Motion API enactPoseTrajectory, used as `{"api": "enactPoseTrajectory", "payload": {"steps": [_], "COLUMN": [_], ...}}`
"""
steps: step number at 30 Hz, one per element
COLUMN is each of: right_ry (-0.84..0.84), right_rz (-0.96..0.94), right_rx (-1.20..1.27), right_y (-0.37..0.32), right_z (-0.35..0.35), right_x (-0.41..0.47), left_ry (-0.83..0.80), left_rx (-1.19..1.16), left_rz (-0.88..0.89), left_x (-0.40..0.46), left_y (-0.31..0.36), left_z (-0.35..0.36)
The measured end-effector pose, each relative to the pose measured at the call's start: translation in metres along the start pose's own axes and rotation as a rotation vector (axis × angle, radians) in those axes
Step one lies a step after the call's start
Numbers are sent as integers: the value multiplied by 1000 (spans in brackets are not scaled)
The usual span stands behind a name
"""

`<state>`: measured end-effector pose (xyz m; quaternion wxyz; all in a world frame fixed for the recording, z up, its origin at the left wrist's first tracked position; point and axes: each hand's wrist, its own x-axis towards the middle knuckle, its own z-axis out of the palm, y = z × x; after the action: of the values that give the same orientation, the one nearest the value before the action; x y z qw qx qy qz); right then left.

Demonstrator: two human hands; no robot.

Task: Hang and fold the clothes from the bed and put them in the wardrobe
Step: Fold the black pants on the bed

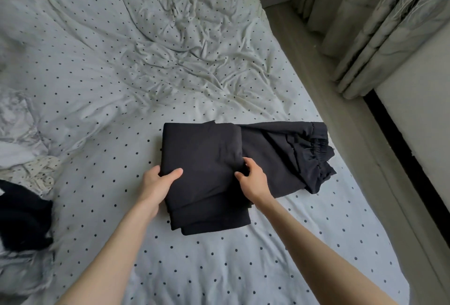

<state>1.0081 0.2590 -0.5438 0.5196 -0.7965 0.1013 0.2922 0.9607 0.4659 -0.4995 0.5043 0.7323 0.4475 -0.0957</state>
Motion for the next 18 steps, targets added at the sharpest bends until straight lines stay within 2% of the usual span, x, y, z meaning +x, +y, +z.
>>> {"api": "enactPoseTrajectory", "payload": {"steps": [3,5,7,9,11,13,18], "right_ry": [-77,-4,126,72,-107,-216,-175], "right_rz": [-11,-50,-112,-128,-40,71,162], "right_rx": [-100,-248,-281,-99,227,461,696], "right_y": [-16,-23,-30,-32,-36,-32,-3], "right_z": [18,21,15,3,-20,-54,-135], "right_x": [-1,-1,-7,-12,-16,-16,-2], "left_ry": [90,144,165,156,118,80,-130], "left_rx": [37,94,200,329,417,494,517], "left_rz": [0,-10,26,121,232,338,438], "left_x": [-4,-10,-19,-29,-42,-54,-74], "left_y": [7,20,41,65,94,116,143], "left_z": [-23,-29,-23,-5,22,54,142]}}
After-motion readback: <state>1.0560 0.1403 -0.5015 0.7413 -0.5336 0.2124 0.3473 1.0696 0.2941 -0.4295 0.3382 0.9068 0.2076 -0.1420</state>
